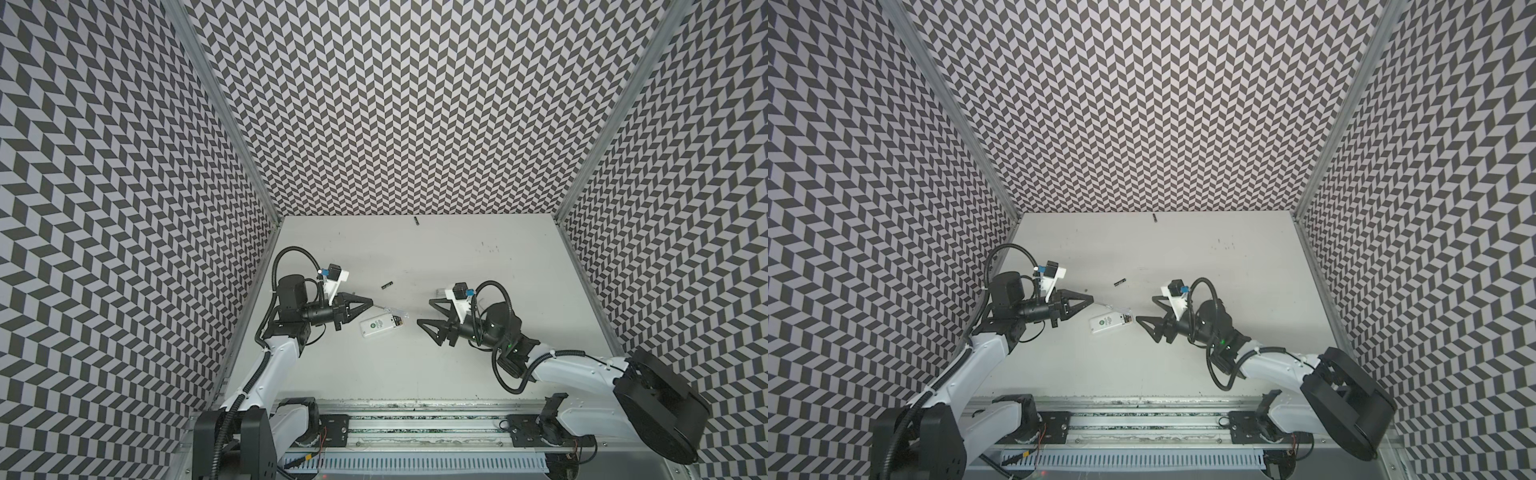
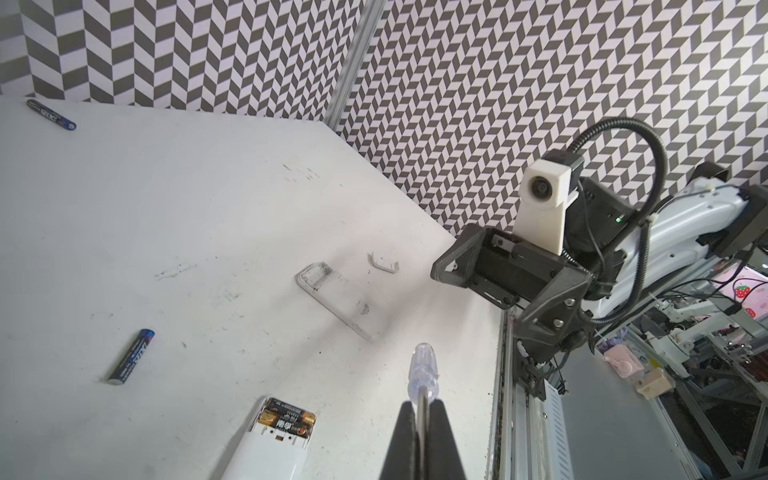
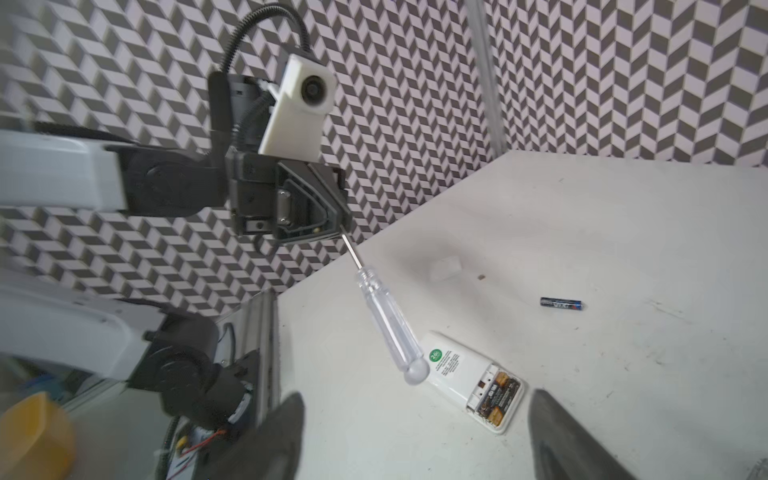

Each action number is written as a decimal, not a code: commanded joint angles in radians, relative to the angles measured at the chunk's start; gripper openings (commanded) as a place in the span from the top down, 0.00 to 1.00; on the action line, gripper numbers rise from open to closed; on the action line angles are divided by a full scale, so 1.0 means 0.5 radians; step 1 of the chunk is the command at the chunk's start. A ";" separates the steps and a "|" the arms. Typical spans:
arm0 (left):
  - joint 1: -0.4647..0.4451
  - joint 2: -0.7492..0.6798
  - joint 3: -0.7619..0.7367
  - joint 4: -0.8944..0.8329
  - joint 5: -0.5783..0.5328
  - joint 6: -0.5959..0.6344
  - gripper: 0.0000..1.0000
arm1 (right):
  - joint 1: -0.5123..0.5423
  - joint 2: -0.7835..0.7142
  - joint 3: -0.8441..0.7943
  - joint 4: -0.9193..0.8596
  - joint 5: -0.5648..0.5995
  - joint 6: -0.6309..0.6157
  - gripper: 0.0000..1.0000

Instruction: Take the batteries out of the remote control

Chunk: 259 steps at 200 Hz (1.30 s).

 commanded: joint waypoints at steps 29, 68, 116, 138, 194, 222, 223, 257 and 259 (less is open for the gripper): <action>0.025 0.014 0.168 0.280 0.024 -0.425 1.00 | -0.128 0.223 -0.116 1.006 -0.223 0.700 0.19; -0.015 0.071 0.040 0.870 0.050 -1.221 1.00 | -0.105 0.520 0.010 1.493 -0.345 1.141 0.26; -0.033 0.016 -0.175 1.231 -0.007 -1.378 1.00 | -0.053 0.955 0.180 1.952 -0.271 1.596 0.33; -0.088 -0.010 -0.178 0.995 -0.048 -1.118 1.00 | 0.027 1.024 0.274 1.952 -0.239 1.552 0.34; -0.175 0.021 -0.229 1.037 -0.111 -1.220 1.00 | 0.131 1.180 0.485 1.954 -0.239 1.658 0.40; -0.188 0.019 -0.225 1.016 -0.159 -1.273 1.00 | 0.170 1.193 0.595 1.952 -0.254 1.656 0.45; -0.189 0.017 -0.227 1.016 -0.163 -1.270 1.00 | 0.171 1.193 0.598 1.952 -0.255 1.651 0.45; -0.214 0.006 -0.251 0.961 -0.174 -1.262 1.00 | 0.195 1.202 0.670 1.952 -0.281 1.641 0.53; -0.214 0.006 -0.246 0.957 -0.178 -1.260 1.00 | 0.196 1.201 0.671 1.952 -0.280 1.638 0.53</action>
